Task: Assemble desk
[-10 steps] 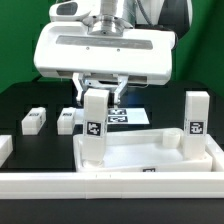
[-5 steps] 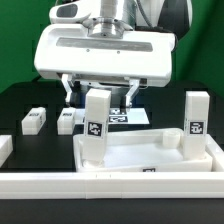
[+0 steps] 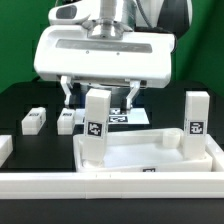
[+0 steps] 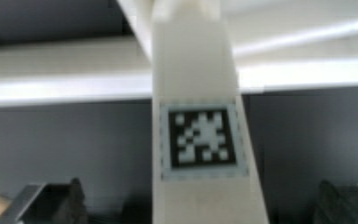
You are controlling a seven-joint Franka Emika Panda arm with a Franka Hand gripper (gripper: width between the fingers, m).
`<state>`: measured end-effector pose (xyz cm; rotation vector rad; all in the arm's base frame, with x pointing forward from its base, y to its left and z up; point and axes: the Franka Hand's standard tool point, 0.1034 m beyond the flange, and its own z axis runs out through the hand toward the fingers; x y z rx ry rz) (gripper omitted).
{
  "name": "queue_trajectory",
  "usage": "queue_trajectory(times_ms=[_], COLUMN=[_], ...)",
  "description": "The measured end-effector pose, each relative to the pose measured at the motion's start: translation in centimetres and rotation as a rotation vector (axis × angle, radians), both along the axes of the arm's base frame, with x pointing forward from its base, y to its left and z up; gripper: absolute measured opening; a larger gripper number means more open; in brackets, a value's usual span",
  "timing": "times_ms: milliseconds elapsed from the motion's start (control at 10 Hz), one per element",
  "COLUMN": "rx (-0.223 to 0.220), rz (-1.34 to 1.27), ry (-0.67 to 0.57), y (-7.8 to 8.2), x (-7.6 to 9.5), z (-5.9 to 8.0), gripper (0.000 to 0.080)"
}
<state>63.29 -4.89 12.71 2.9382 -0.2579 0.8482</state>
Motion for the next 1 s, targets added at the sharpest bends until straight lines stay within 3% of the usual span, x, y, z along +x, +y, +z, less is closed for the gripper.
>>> queue_trajectory(times_ms=[100,200,300,400,500,800,1000], rx=[0.019,0.046,0.048,0.062,0.111,0.181,0.173], rz=[-0.004,-0.011,-0.011,-0.010,-0.015,-0.007,-0.010], ry=[0.007,0.095,0.092,0.132,0.256,0.464,0.441], y=[0.1,-0.2,-0.3,-0.2,0.2,0.6,0.6], x=[-1.1,-1.6,-0.5,-0.6,-1.2,-0.7,0.2], z=[0.7,-0.6,-0.2,-0.7,-1.4,-1.9,-1.6], gripper=[0.0649,0.0649,0.0649,0.0649,0.0649,0.0649,0.0649])
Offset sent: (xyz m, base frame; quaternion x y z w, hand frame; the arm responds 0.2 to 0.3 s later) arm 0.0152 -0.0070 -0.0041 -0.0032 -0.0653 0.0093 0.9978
